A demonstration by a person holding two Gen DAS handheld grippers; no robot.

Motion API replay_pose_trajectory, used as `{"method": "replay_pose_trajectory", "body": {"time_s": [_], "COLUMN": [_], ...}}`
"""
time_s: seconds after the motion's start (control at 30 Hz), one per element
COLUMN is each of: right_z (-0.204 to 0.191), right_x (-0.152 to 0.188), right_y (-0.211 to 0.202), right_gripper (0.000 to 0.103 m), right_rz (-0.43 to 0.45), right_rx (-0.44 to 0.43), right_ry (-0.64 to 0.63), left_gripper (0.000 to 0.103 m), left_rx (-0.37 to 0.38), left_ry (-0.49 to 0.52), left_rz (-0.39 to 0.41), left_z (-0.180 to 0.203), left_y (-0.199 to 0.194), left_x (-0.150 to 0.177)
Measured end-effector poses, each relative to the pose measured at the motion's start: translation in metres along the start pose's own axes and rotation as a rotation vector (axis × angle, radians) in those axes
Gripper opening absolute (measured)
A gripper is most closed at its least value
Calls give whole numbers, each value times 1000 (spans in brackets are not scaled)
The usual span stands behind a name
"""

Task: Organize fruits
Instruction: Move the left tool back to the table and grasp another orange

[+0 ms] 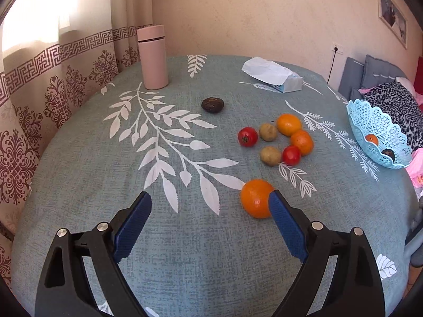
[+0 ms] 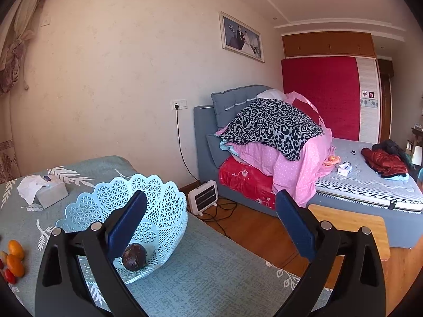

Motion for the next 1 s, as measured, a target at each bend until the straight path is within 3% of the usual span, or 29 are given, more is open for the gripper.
{"method": "replay_pose_trajectory", "body": {"time_s": [0.1,0.17,0.3,0.43,0.57,0.7,0.83,1.0], "right_z": [-2,-4,-9,-16,-41,-109,-181,-240], "right_x": [0,-1,-1,-1,6,34,84,131], "right_y": [-1,-2,-5,-14,-33,-55,-64,-57], "right_gripper": [99,99,99,99,99,99,99,99], "right_rz": [5,11,21,47,22,-130,-403,-634], "right_rx": [-3,-6,-13,-30,-121,-340,-545,-621], "right_ry": [-7,-12,-29,-54,-108,-207,-259,-271], "left_gripper": [86,78,73,49,41,41,41,41], "left_rx": [37,68,127,174,215,210,198,177], "left_ry": [3,0,-13,-7,-49,-77,-118,-162], "left_rz": [-36,-63,-68,-88,-63,-45,-27,-30], "left_z": [12,19,30,39,35,29,20,11], "left_y": [16,26,36,45,43,39,37,38], "left_x": [1,2,-2,-1,-2,-2,-3,-1]}}
Point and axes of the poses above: each gripper's, at about its wrist camera, not at the fingertips, and y roughly the way its jaws point, z to its right, x to its underside, the point moved 9 cm from there along y, roughly the way its jaws point, and after that the axes turned 12 degrees about y, right-handed, at the moved point
